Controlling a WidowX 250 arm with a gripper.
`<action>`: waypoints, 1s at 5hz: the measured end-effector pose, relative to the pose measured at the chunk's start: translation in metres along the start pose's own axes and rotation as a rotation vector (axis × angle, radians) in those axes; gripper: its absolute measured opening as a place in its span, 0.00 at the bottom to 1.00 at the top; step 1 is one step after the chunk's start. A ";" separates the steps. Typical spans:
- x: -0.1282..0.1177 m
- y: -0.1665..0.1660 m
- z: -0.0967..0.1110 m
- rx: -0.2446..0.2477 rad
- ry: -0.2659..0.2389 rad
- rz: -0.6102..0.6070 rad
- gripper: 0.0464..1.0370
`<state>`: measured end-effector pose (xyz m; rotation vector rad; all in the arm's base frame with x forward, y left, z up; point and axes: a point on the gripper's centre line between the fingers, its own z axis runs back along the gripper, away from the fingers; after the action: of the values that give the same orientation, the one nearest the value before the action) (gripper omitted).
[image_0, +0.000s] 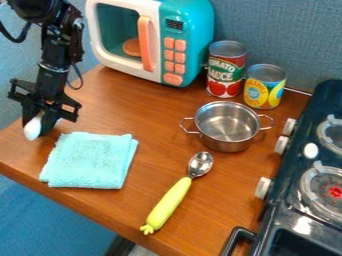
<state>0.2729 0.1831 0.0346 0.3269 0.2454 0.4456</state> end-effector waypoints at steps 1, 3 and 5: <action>0.001 0.003 -0.004 -0.033 -0.008 0.011 0.33; 0.003 -0.005 -0.006 -0.134 -0.019 0.000 0.92; 0.001 -0.005 0.034 -0.259 -0.162 0.032 0.97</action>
<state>0.2854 0.1706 0.0640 0.1121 0.0231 0.4736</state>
